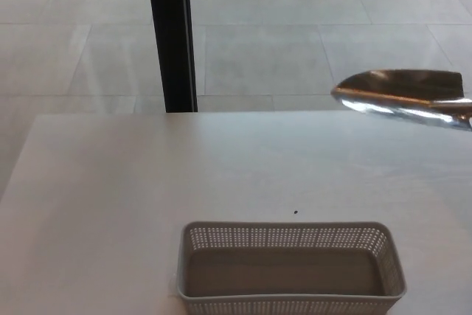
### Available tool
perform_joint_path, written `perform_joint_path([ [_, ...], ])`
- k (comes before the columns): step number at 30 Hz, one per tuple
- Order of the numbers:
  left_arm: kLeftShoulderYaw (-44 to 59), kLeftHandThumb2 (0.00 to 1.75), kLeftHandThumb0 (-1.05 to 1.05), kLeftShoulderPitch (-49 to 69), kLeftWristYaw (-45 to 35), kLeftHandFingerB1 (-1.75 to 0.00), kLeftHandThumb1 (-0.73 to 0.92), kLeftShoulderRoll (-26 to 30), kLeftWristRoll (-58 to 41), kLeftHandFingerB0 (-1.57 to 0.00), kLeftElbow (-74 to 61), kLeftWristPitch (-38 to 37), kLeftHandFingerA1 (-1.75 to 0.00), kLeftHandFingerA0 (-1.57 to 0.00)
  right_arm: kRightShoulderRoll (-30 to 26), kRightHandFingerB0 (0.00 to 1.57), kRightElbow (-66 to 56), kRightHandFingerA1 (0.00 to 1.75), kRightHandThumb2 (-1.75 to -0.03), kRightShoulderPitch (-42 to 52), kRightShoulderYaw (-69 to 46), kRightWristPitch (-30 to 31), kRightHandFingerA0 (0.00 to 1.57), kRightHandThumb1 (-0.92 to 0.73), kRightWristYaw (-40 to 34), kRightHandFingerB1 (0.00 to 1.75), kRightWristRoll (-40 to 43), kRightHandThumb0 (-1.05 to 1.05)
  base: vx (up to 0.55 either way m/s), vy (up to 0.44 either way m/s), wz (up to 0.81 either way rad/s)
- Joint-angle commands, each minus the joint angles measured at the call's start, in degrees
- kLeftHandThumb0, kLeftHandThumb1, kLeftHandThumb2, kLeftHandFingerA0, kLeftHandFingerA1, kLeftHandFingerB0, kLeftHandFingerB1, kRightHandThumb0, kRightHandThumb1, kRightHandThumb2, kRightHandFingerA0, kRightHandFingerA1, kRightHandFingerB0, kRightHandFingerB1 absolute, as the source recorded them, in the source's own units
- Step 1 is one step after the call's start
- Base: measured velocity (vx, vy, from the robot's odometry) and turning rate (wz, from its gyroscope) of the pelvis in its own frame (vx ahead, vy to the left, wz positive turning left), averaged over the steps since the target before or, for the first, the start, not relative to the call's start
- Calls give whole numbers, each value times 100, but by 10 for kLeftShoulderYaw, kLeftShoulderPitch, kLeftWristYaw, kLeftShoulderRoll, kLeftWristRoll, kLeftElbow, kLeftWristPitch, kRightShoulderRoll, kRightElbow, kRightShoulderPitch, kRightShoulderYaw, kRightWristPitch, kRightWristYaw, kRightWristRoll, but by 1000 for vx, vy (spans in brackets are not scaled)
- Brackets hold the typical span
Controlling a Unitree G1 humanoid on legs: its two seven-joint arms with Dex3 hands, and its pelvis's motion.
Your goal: A garden tool is kept on the righthand side and a container is kept on the lefthand side on a desk infront of the robot. the robot uses its right hand to pick up the garden tool and makes a scooping motion inside the container
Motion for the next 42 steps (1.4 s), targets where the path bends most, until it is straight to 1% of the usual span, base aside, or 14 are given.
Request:
perform_joint_path([
  [1,0,59,-49,-4,-1,-44,63,15,-2,-61,-2,-2,-64,-64,-65,68,-38,175,-77,44,5,-66,86,-48,-49,156,-79,-17,0,0,0],
  [10,2,59,-48,-7,-1,-44,64,22,-1,-61,1,-4,-64,-65,-132,72,-15,169,-73,46,33,-80,89,-55,-146,148,-177,-26,0,0,0],
  [12,-2,59,-53,-10,-3,-44,62,25,2,-60,-2,-3,-66,-58,-131,73,-3,168,-83,38,34,-88,90,-48,-170,152,-178,-21,0,0,0],
  [23,-5,60,-49,-13,-3,-44,64,25,2,-58,0,-9,-62,-61,-135,77,-20,172,-68,16,48,-76,88,-57,-184,131,-224,-25,0,0,0],
  [26,-1,59,-52,-14,-3,-44,61,24,-3,-58,-2,-7,-64,-61,-124,74,-18,175,-67,1,62,-74,90,-55,-209,138,-243,-24,0,0,0],
  [29,0,58,-49,-18,-3,-45,62,24,-2,-61,3,-9,-65,-66,-119,67,-31,175,-74,-4,64,-72,88,-52,-184,150,-239,-23,0,0,0],
  [31,5,59,-50,-18,-9,-47,62,25,-8,-64,-2,-10,-70,-70,-114,76,-60,175,-61,-9,69,-51,88,-63,-174,124,-260,-35,0,0,0],
  [32,4,58,-50,-19,-10,-46,61,26,-6,-65,-1,-10,-72,-73,-115,82,-72,134,-94,-10,70,-49,117,-49,-160,107,-263,-40,0,0,0],
  [33,7,58,-50,-21,-13,-46,60,26,-10,-62,0,-7,-69,-68,-117,81,-95,132,-95,-9,69,-38,115,-49,-124,106,-264,-39,0,0,0],
  [35,8,58,-49,-22,-15,-47,62,27,-10,-64,-2,-6,-74,-70,-120,81,-118,130,-94,-2,62,-30,112,-48,-82,102,-251,-37,0,0,0],
  [36,8,58,-50,-22,-16,-48,60,27,-9,-65,-4,-6,-75,-68,-119,89,-133,166,-58,3,57,-23,85,-60,-54,92,-242,-35,0,0,0],
  [39,6,58,-51,-21,-14,-47,60,26,-8,-67,-9,-6,-68,-60,-105,98,-171,157,-57,7,50,-10,89,-60,30,71,-201,-31,0,0,0],
  [41,5,58,-52,-20,-14,-46,61,26,-7,-64,-7,-6,-63,-59,-95,100,-183,157,-61,11,48,3,92,-57,36,73,-203,-32,0,0,0],
  [42,2,58,-53,-19,-12,-45,60,26,-3,-63,-8,-9,-63,-56,-89,98,-191,157,-64,12,48,13,94,-55,31,88,-215,-36,0,0,0],
])
